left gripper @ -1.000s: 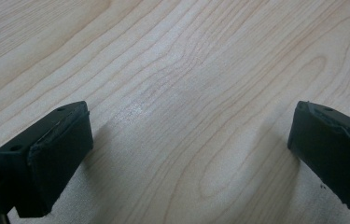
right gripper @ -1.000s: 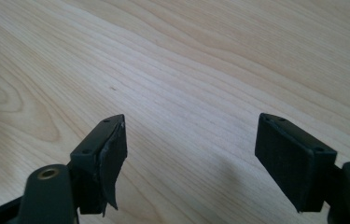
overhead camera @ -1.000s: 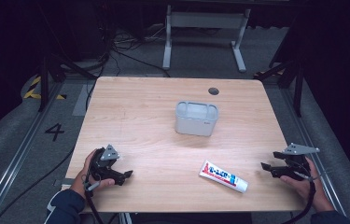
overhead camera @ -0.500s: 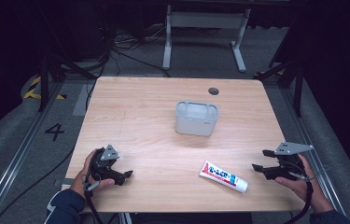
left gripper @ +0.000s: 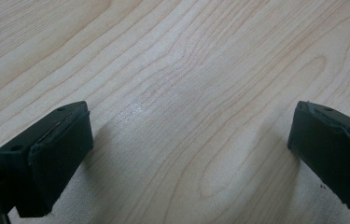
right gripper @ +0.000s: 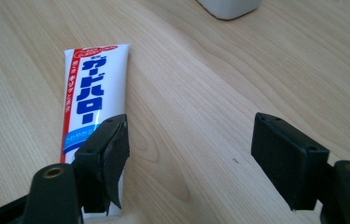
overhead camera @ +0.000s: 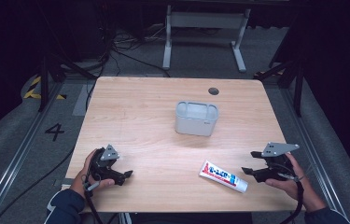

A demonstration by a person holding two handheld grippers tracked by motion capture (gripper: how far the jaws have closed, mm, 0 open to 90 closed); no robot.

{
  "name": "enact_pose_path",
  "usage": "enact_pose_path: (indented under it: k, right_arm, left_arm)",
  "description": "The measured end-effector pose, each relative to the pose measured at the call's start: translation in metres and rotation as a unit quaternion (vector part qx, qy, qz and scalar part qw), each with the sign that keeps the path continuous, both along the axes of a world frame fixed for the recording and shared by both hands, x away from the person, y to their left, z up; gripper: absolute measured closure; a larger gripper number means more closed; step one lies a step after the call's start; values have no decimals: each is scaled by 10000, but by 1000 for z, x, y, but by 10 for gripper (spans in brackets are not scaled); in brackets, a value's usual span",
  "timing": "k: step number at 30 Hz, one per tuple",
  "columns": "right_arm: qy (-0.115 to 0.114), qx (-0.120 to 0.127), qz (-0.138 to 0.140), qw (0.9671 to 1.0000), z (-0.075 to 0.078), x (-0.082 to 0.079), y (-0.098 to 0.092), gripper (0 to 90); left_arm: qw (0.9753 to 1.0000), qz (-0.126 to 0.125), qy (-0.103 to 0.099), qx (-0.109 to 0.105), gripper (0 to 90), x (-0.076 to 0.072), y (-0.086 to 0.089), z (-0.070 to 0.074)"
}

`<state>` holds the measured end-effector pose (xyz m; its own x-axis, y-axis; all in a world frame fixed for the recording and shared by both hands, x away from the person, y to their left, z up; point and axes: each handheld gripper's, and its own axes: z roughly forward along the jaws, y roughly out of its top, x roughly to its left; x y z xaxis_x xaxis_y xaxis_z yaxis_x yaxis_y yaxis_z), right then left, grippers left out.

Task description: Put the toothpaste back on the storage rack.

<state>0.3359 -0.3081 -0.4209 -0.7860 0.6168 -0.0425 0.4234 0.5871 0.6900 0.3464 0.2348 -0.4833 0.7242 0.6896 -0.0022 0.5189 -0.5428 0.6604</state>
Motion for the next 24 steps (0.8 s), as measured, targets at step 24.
enact_pose_path:
  k: [24]
  right_arm:
    - [293, -358, 649, 9968, -3, 6, 59, 299]
  left_arm:
    - [10000, -6, -6, -12, 5, 0, 0, 0]
